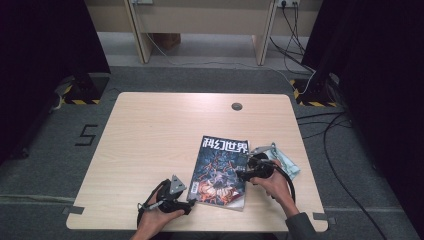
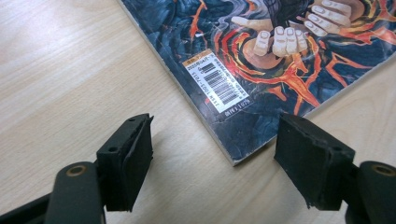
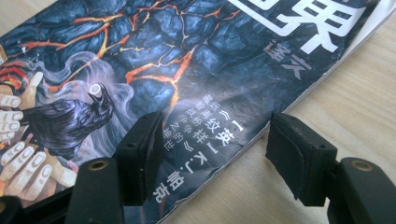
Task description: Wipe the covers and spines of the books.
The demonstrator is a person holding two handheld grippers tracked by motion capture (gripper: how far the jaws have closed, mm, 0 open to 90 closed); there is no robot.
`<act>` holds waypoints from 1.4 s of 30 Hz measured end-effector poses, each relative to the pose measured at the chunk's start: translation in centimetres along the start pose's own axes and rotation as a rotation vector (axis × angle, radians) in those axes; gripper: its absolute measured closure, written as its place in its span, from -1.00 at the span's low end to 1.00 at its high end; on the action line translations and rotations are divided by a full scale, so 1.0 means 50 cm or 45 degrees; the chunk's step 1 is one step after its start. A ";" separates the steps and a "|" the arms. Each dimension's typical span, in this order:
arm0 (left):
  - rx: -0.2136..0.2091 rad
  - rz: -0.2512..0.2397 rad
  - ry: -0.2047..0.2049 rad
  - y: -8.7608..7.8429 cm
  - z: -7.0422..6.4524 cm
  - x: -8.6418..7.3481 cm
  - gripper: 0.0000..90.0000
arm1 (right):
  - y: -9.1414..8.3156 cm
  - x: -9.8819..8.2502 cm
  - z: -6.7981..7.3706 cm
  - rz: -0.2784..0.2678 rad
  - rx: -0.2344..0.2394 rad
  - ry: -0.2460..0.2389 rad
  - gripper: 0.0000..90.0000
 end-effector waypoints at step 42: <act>-0.052 -0.027 -0.178 -0.014 0.034 0.000 -0.37 | -0.031 0.040 -0.005 -0.118 -0.093 -0.018 -0.18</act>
Point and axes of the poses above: each handheld gripper's, and its own axes: y roughly forward along the jaws, x roughly out of its top, z roughly to its left, the point moved 8 cm from there along y, roughly forward along the jaws, and after that the axes turned 7 degrees about z, right-handed, at the moved point
